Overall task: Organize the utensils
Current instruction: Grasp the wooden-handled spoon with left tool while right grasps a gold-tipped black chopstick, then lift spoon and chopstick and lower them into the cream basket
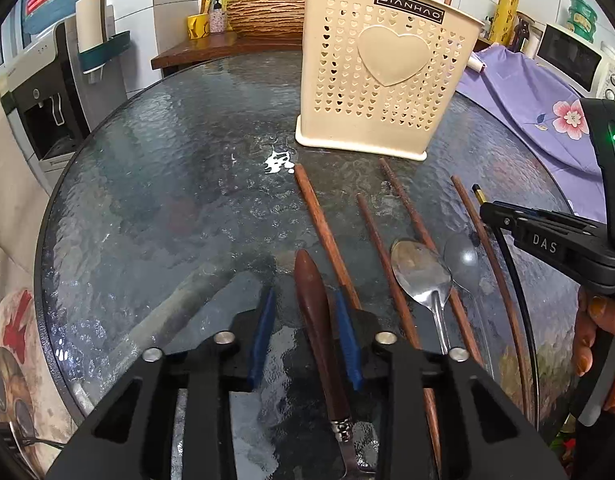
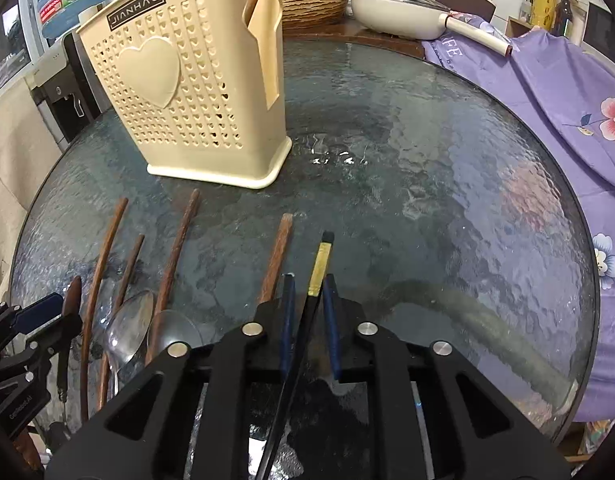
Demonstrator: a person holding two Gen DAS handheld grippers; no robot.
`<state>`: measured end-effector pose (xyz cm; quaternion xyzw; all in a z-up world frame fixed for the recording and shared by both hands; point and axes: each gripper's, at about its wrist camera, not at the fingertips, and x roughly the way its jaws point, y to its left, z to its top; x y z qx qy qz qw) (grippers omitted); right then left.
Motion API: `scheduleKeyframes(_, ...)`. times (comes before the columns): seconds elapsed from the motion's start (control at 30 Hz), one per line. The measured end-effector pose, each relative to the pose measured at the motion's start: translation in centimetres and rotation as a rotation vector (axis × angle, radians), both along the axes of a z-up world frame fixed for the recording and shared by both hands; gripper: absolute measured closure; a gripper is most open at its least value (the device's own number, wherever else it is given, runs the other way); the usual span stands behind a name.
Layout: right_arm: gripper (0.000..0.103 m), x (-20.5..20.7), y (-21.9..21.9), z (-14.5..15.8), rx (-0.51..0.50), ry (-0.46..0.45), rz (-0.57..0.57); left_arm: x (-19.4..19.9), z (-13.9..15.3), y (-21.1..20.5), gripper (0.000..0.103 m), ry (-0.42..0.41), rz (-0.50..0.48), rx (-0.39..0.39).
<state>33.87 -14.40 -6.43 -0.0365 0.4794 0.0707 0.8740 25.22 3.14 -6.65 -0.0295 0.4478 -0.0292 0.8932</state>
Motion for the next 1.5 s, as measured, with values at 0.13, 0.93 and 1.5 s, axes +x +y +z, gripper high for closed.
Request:
scheduleKeyframes(0.13, 0.093, 0.2, 0.2, -0.1, -0.023, -0.015, 0.006, -0.1, 0.0, -0.1, 0.081, -0.001, 0.005, -0.001)
scheduleKeyframes(0.93, 0.095, 0.2, -2.5, 3.9, 0.248, -0.087, 0.066, -0.1, 3.8, 0.2, 0.088, -0.108, -0.014, -0.048)
scheduleKeyframes(1.5, 0.095, -5.7, -3.1, 12.6, 0.378, -0.257, 0.216, -4.0, 10.1, 1.5, 0.088, -0.268, -0.037, -0.113)
